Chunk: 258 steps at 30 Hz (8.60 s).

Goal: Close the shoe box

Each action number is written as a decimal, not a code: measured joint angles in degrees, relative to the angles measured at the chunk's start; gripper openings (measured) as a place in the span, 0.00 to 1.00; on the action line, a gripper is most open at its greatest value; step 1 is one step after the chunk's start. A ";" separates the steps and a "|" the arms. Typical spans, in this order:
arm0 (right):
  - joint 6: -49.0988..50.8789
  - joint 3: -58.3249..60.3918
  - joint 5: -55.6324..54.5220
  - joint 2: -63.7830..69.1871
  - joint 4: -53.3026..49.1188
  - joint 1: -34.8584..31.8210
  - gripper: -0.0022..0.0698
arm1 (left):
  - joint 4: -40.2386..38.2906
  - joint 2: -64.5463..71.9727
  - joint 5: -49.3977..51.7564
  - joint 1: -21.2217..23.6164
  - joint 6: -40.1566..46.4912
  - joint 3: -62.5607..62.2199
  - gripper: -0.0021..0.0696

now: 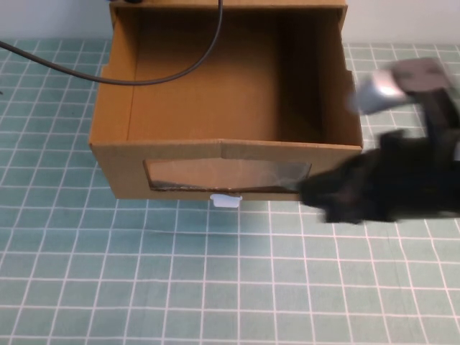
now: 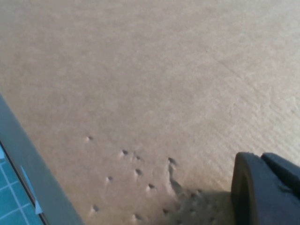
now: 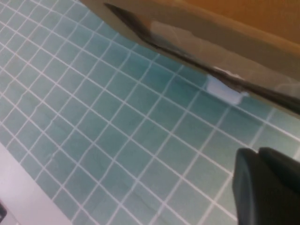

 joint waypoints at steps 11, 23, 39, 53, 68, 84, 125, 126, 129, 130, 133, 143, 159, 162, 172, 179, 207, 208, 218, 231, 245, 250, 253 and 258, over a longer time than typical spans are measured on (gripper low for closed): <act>1.54 -13.62 -5.89 17.77 -1.51 5.32 0.01 | 0.00 0.00 0.00 0.00 0.00 0.00 0.02; 0.97 -23.01 -5.98 24.70 -3.48 4.70 0.01 | 0.00 0.00 0.71 0.00 -1.05 0.00 0.02; 0.85 -24.85 -1.33 24.81 -1.99 -1.80 0.01 | -0.10 0.00 1.04 0.00 -1.23 -0.05 0.02; 0.85 -25.50 -10.88 25.99 -1.28 -1.90 0.01 | -0.10 0.00 1.04 0.00 -1.23 -0.05 0.02; 0.85 -25.74 -21.75 30.50 -0.11 -2.53 0.01 | -0.10 0.00 0.83 0.00 -1.23 -0.05 0.02; -0.15 -32.56 -14.85 31.90 1.71 -2.67 0.01 | -0.10 0.00 0.93 0.00 -1.62 -0.05 0.02; 0.14 -44.07 0.29 32.94 0.54 -2.66 0.01 | 3.54 -4.87 6.55 0.00 -1.53 -0.05 0.02; 0.99 -44.07 1.55 31.51 -0.34 -2.66 0.01 | 4.16 -5.63 6.67 0.00 -1.53 -0.05 0.02; 5.57 -43.44 5.10 27.17 -5.16 -2.66 0.01 | 6.00 -9.10 7.31 0.00 -1.58 0.05 0.02; 6.96 -42.69 5.76 25.70 -6.99 -2.53 0.01 | 6.27 -10.48 7.32 0.00 -1.67 0.38 0.02; 11.64 -37.14 7.15 18.99 -13.70 -1.24 0.01 | 6.25 -15.12 6.27 0.00 -1.41 3.61 0.02; 18.70 -6.92 7.68 -14.88 -19.08 0.32 0.01 | 3.21 -36.73 -5.22 0.00 2.36 28.60 0.02; 23.62 25.62 3.62 -62.63 -19.73 0.32 0.01 | -12.22 -75.10 -27.24 0.00 15.29 77.88 0.02; 23.62 29.74 0.56 -65.51 -20.13 0.32 0.01 | -12.56 -83.18 -28.79 0.00 15.51 84.63 0.02; 23.62 46.06 -23.04 -65.98 -20.80 0.32 0.01 | -13.10 -99.33 -32.37 0.00 15.64 102.87 0.02; 23.62 54.16 -32.46 -65.98 -20.80 0.32 0.01 | -13.60 -99.56 -41.27 0.00 15.64 108.91 0.02; 23.62 59.88 -28.23 -65.98 -33.07 -1.15 0.01 | -13.82 -99.56 -40.92 0.00 15.64 109.04 0.02; 23.62 59.88 -28.78 -65.98 -34.19 -3.00 0.01 | -13.82 -99.56 -40.92 0.00 15.64 109.04 0.02; 23.62 59.88 -30.69 -67.27 -30.60 -24.57 0.01 | -13.82 -99.56 -40.92 0.00 15.64 109.04 0.02; 23.62 59.88 -27.74 -67.37 -28.69 -25.49 0.01 | -13.82 -99.56 -40.92 0.00 15.64 109.04 0.02; 13.93 59.88 -20.22 -67.37 -20.99 -25.49 0.01 | -13.82 -99.56 -40.92 0.00 15.64 109.04 0.02; 13.69 59.88 -20.18 -67.37 -20.65 -25.49 0.01 | -13.82 -99.56 -40.92 0.00 15.64 109.04 0.02; 13.56 59.88 -20.18 -67.37 -20.65 -25.49 0.01 | -13.82 -99.56 -40.92 0.00 15.64 109.04 0.02; 13.48 59.88 -20.18 -67.37 -20.57 -25.49 0.01 | -13.82 -99.56 -40.92 0.00 15.64 109.04 0.02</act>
